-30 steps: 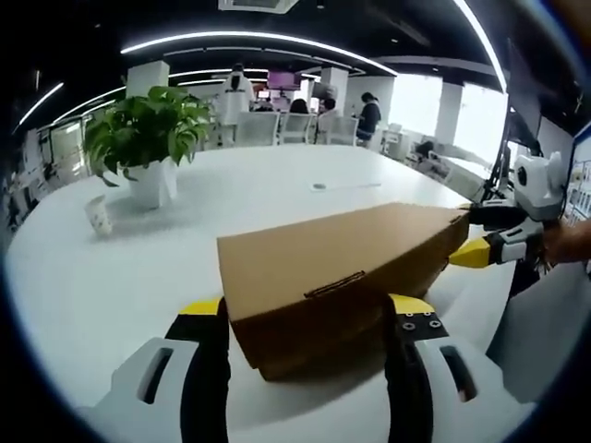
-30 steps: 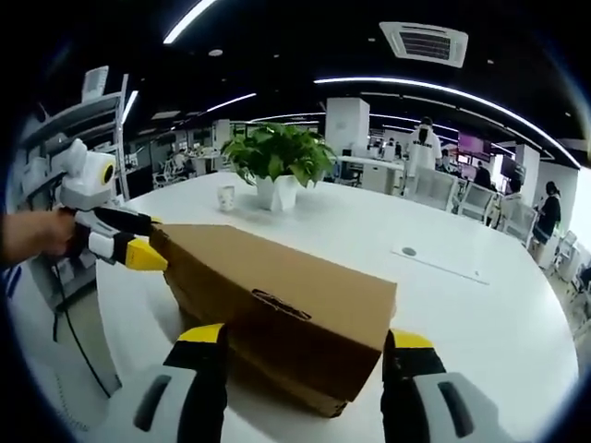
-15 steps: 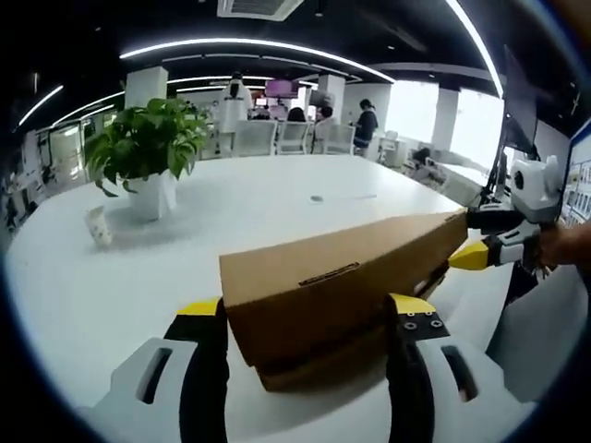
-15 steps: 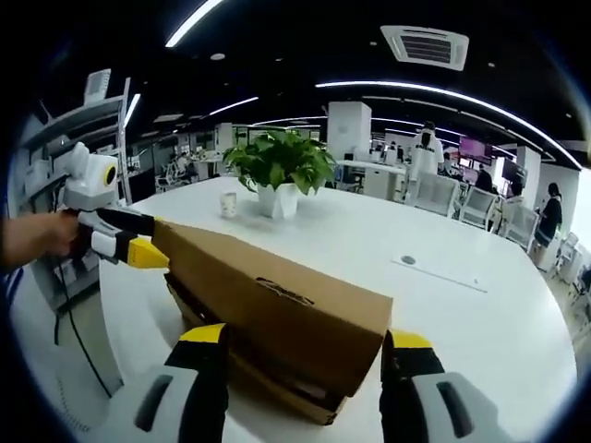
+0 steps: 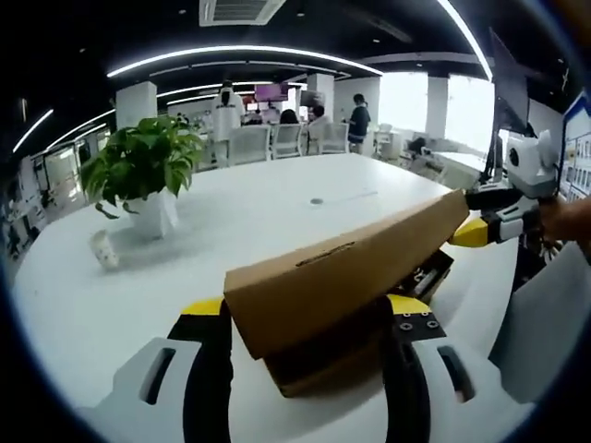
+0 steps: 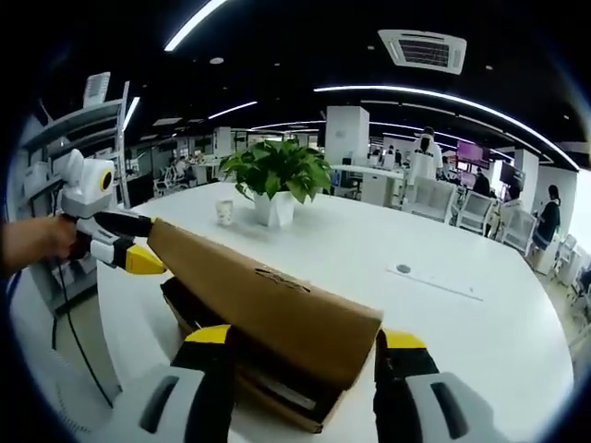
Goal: Operate the shoe box by opening the lid, removing the specified soft item, and placing it in the target area until the item is outside and the box remains undamaged.
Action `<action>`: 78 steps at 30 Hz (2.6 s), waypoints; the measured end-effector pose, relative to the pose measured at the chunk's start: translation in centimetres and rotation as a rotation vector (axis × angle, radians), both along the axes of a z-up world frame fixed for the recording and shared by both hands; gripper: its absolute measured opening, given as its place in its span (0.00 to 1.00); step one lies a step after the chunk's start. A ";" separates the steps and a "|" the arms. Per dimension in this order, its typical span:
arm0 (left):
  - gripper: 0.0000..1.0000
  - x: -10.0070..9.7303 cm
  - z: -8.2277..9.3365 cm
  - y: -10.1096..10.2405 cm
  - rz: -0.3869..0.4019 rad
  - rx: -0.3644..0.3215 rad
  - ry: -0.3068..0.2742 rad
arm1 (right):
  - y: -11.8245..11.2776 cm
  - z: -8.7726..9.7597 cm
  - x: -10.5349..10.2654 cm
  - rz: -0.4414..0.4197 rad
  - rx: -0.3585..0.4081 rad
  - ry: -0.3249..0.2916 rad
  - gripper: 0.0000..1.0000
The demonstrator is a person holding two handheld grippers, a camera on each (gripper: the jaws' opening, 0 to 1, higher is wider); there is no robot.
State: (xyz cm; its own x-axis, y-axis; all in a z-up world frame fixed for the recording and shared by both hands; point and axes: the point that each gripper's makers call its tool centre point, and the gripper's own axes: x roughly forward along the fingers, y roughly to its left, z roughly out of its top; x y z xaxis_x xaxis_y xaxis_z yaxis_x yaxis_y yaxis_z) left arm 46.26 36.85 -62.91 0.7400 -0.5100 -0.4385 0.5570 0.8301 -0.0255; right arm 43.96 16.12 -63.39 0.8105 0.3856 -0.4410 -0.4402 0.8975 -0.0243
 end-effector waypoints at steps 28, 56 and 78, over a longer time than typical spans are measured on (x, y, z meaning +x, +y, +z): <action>0.41 3.0 1.8 1.2 0.051 0.028 -0.072 | -2.6 1.7 2.7 -0.032 -0.077 -0.078 0.25; 0.18 4.5 2.5 2.7 0.124 0.024 -0.091 | -4.4 2.8 5.1 -0.093 -0.066 -0.087 0.03; 0.17 5.3 -0.4 2.8 0.127 0.052 -0.042 | -4.5 3.2 5.7 -0.109 -0.008 -0.030 0.04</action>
State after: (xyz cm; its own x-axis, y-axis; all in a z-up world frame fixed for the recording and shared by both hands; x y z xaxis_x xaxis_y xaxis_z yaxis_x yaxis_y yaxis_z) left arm 51.54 39.62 -63.36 0.8155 -0.3883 -0.4292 0.4468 0.8937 0.0404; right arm 49.65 11.66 -60.21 0.8601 0.2908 -0.4191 -0.3390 0.9398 -0.0436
